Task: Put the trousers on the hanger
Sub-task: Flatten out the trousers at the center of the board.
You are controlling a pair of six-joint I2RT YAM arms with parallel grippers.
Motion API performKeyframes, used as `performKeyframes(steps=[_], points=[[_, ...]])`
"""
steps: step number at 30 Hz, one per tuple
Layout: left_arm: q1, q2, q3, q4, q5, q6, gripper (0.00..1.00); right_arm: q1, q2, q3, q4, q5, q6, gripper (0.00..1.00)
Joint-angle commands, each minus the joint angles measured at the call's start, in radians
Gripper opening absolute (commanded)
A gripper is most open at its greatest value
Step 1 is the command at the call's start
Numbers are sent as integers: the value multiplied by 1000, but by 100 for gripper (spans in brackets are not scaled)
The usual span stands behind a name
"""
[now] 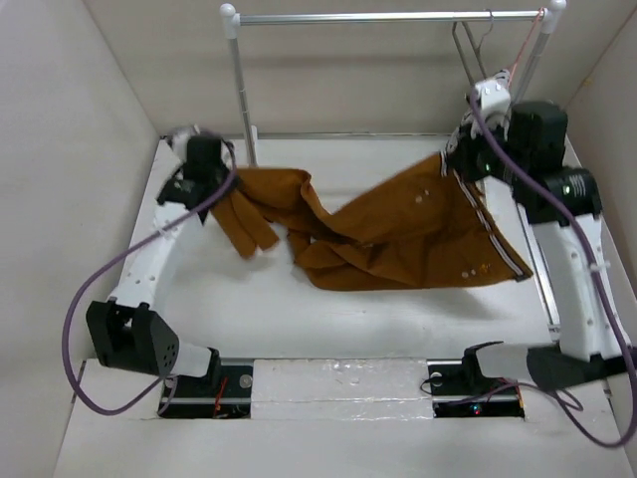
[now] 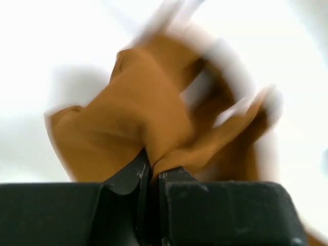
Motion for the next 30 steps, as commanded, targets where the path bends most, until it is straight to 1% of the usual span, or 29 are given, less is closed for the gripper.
performKeyframes(steps=[1,2,3,4,5,6,7,9,10,11,12,13,14,15,17,18,19,20,21,23,24,25,26,27,28,29,30], points=[[93,27,442,-36,-94,58,0,-8,140,336,197,-175,43,0],[175,37,498,-52,-68,52,0,-8,170,527,165,-183,53,0],[218,33,525,-53,-10,41,0,-8,197,621,139,-187,56,0],[261,21,530,-38,13,17,0,-8,223,698,105,-190,56,0],[351,-32,469,-29,6,-6,0,-8,155,757,32,-263,51,0],[352,-33,468,-29,6,-6,0,-8,155,757,25,-264,51,0],[380,-69,444,-38,-56,-8,0,-8,94,589,33,-311,51,0],[380,-108,323,-49,-148,-14,0,15,-58,305,80,-443,76,0],[380,-126,276,-44,-216,-19,0,31,-217,162,79,-446,86,0],[390,-166,167,-29,-232,-22,11,44,-287,-86,42,-436,88,0],[391,-182,116,-20,-238,-17,48,53,-340,-191,-10,-407,83,0],[403,-192,82,-24,-255,-28,65,64,-423,-286,-124,-401,65,0],[412,-212,41,-47,-259,-34,78,64,-451,-432,-189,-400,31,0],[423,-229,25,-43,-258,-35,87,78,-470,-482,-297,-375,19,0],[423,-286,-2,14,-249,-17,89,87,-520,-554,-367,-332,25,0],[423,-298,0,25,-241,-6,89,87,-526,-565,-399,-249,27,0],[423,-294,13,22,-220,7,89,87,-528,-561,-445,-203,28,0],[409,-286,26,17,-212,12,88,87,-531,-551,-452,-154,43,0],[369,-285,27,25,-210,20,84,87,-533,-539,-452,-79,48,7],[328,-300,-8,57,-232,38,76,87,-524,-550,-452,-30,54,11],[319,-311,-28,75,-212,43,76,87,-517,-560,-453,-23,62,21],[318,-326,-50,100,-174,59,76,87,-511,-562,-452,-22,66,46],[318,-323,-90,147,-129,102,76,87,-504,-565,-441,-23,73,56],[302,-314,-105,152,-94,110,74,87,-496,-570,-400,-35,76,62],[261,-286,-122,167,-22,119,74,87,-487,-564,-374,-31,77,71],[230,-268,-145,192,7,133,73,87,-476,-559,-342,-14,88,74],[189,-248,-148,198,14,133,72,78,-441,-560,-264,27,91,76]])
